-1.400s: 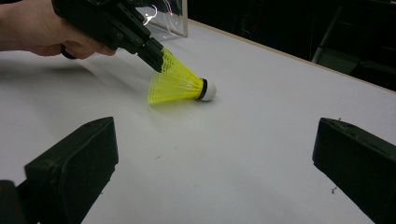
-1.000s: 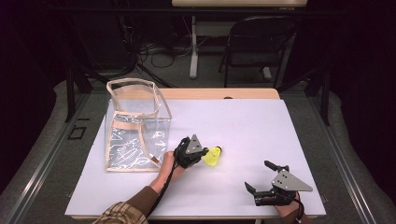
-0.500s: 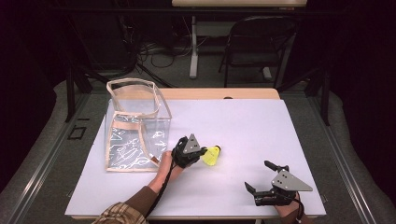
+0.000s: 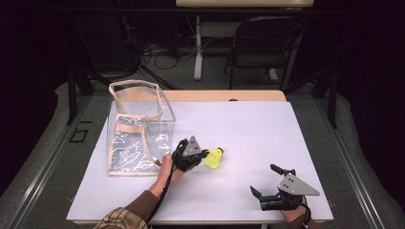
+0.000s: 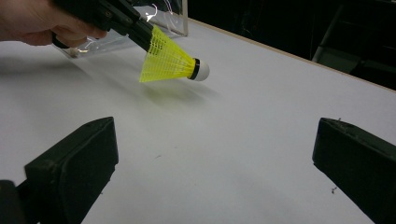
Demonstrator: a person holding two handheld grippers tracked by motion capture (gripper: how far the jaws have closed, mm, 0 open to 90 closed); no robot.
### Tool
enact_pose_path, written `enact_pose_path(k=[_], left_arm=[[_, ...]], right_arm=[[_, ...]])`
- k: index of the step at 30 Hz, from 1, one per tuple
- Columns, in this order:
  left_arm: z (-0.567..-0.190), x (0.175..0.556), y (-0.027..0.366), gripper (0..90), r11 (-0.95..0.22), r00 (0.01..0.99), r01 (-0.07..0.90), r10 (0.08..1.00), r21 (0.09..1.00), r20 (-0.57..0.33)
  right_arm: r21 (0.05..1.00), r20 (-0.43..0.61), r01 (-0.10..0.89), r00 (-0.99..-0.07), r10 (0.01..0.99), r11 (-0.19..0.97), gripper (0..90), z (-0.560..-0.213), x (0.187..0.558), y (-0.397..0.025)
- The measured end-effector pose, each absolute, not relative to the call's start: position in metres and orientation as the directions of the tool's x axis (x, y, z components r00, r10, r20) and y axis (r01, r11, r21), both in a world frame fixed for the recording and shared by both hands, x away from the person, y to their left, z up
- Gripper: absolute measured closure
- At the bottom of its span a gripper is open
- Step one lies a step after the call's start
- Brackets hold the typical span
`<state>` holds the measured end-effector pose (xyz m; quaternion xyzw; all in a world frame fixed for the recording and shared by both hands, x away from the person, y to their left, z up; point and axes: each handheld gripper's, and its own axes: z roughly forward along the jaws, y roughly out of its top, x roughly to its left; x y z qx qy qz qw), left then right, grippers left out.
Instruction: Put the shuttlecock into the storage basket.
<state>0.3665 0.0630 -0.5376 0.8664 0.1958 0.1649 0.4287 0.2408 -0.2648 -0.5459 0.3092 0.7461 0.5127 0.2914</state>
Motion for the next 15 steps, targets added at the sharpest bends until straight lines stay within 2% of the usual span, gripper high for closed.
enact_pose_path(k=[15], left_arm=[[-0.531,0.367,0.079,89.2,-0.529,0.850,0.209,0.514,0.823,0.115]], right_arm=[[0.945,-0.117,0.162,-0.642,0.758,0.283,0.0,-0.546,0.241,-0.265]])
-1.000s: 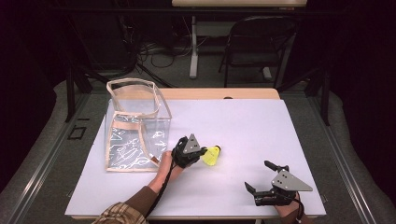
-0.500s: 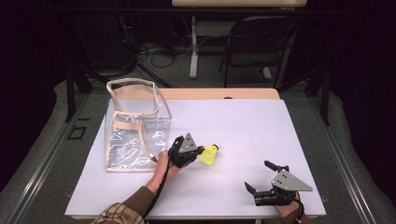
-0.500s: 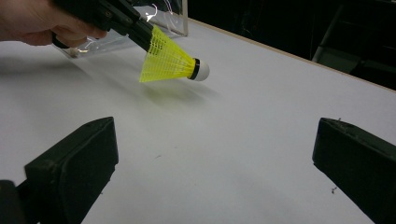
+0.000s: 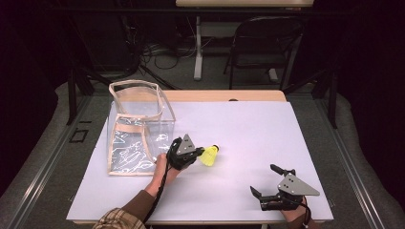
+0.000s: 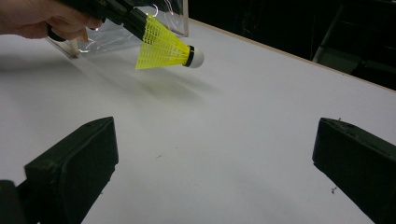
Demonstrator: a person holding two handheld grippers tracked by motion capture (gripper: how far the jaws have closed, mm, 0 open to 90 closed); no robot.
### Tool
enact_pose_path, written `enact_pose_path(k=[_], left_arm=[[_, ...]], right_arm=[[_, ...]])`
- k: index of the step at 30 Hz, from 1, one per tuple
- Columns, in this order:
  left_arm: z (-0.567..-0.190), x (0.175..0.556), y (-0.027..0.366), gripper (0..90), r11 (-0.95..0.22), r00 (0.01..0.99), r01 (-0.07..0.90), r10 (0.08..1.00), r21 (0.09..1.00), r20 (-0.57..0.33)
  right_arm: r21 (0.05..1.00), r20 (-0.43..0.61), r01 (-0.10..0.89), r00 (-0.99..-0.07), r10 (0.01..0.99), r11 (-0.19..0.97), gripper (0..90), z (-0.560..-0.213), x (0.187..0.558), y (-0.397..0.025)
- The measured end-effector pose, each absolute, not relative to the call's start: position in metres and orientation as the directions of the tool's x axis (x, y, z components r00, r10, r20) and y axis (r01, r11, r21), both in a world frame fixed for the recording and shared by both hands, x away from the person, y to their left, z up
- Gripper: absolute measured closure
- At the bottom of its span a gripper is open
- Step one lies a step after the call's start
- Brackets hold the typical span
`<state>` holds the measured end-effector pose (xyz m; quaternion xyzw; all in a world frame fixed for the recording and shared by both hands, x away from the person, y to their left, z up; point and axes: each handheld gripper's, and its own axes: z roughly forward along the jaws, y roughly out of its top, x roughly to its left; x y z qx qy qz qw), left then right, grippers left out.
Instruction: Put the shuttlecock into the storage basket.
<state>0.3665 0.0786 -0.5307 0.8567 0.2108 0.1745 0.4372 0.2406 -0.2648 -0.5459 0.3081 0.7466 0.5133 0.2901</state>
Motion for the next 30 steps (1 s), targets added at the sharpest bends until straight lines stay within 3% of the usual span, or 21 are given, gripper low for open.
enact_pose_path(k=[30], left_arm=[[-0.517,0.370,0.100,89.3,-0.500,0.822,0.221,0.557,0.837,0.116]], right_arm=[[0.945,-0.118,0.163,-0.641,0.759,0.284,0.0,-0.546,0.241,-0.264]])
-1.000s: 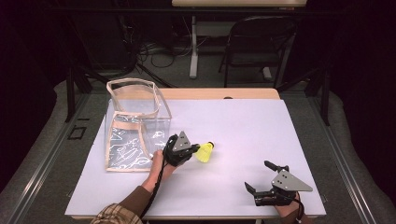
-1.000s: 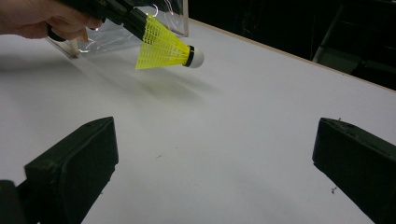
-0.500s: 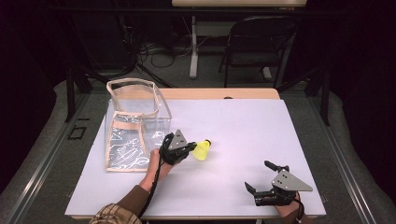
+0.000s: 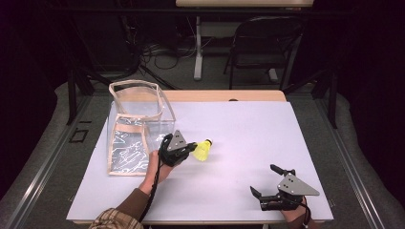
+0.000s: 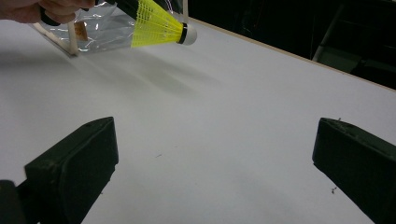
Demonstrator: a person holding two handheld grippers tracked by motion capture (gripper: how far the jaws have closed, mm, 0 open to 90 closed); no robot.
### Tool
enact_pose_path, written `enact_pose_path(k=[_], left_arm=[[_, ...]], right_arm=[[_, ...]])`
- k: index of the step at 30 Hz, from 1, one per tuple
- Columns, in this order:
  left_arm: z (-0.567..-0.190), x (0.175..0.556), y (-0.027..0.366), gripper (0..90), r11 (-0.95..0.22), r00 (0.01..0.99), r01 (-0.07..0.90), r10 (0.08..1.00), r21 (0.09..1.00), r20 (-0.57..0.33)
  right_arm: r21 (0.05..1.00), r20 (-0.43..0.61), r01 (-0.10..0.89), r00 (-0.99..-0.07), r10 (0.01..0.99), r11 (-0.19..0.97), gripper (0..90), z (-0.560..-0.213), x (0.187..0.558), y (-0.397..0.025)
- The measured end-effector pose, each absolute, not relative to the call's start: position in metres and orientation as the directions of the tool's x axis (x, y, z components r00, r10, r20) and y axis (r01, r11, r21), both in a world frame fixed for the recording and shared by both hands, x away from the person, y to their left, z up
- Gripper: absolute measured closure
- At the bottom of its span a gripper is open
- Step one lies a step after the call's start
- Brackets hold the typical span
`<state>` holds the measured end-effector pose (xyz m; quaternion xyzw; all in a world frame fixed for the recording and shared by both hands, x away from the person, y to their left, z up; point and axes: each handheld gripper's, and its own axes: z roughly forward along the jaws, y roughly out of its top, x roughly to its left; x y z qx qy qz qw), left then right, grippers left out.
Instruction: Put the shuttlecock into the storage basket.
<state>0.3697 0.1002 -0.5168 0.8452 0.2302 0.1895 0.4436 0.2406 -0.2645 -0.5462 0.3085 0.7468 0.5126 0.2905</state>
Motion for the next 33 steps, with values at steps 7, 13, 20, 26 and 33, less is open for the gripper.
enact_pose_path(k=[7,13,20,26,33], left_arm=[[-0.512,0.372,0.104,89.2,-0.499,0.819,0.219,0.561,0.839,0.119],[-0.508,0.373,0.106,89.3,-0.505,0.822,0.222,0.557,0.834,0.118],[-0.502,0.374,0.106,89.3,-0.514,0.826,0.221,0.551,0.829,0.122],[-0.499,0.375,0.106,89.3,-0.519,0.823,0.223,0.553,0.825,0.126],[-0.489,0.377,0.108,89.3,-0.508,0.819,0.221,0.560,0.832,0.125]], right_arm=[[0.945,-0.117,0.164,-0.641,0.759,0.284,0.0,-0.546,0.240,-0.264],[0.944,-0.118,0.164,-0.642,0.758,0.286,0.0,-0.546,0.240,-0.264],[0.943,-0.120,0.164,-0.643,0.757,0.289,0.0,-0.546,0.240,-0.263],[0.942,-0.120,0.166,-0.645,0.755,0.291,0.0,-0.546,0.241,-0.263],[0.942,-0.118,0.168,-0.647,0.753,0.292,0.0,-0.546,0.242,-0.262]])
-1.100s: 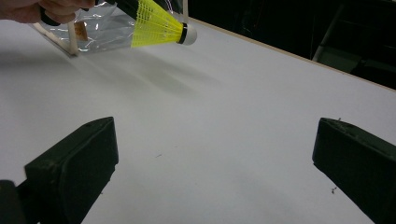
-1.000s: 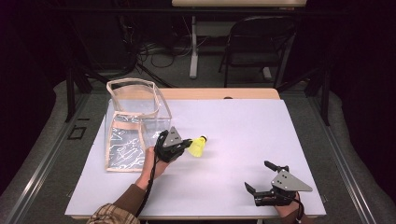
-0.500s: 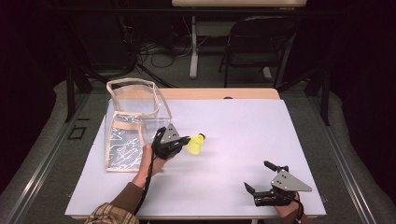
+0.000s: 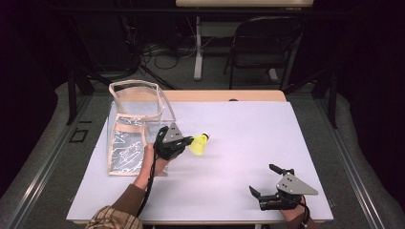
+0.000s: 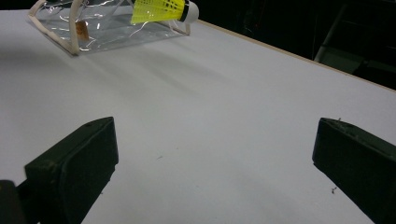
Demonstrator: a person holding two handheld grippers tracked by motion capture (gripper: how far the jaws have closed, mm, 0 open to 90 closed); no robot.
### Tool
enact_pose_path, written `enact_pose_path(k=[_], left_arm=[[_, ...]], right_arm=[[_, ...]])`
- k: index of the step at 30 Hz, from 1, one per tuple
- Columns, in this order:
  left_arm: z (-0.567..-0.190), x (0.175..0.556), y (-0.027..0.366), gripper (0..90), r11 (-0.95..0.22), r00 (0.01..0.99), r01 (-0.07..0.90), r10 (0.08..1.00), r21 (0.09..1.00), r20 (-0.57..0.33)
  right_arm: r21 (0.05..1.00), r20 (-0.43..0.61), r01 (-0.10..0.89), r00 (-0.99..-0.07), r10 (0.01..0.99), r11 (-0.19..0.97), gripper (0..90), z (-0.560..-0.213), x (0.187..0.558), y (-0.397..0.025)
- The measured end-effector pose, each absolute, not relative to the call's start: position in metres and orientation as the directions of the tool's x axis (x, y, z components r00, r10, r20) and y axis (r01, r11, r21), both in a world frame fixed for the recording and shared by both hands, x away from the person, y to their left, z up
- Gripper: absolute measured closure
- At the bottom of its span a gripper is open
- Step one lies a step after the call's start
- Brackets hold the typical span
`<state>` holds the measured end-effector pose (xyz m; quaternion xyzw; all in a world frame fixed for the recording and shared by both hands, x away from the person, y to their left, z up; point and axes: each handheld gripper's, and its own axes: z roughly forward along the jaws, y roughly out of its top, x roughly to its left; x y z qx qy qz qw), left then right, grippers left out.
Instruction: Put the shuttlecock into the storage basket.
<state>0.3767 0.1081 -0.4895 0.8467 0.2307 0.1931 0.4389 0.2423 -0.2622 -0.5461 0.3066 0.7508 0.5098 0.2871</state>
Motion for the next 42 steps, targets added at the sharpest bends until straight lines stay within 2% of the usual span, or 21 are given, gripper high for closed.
enact_pose_path(k=[15,27,42], left_arm=[[-0.471,0.378,0.108,89.4,-0.516,0.815,0.207,0.561,0.831,0.146],[-0.457,0.384,0.116,89.4,-0.511,0.811,0.246,0.574,0.823,0.114],[-0.443,0.391,0.115,89.4,-0.534,0.813,0.258,0.571,0.805,0.118]], right_arm=[[0.941,-0.120,0.167,-0.649,0.752,0.294,0.0,-0.547,0.243,-0.263],[0.941,-0.116,0.170,-0.648,0.753,0.291,0.0,-0.547,0.243,-0.262],[0.941,-0.115,0.171,-0.648,0.753,0.291,0.0,-0.547,0.243,-0.262]])
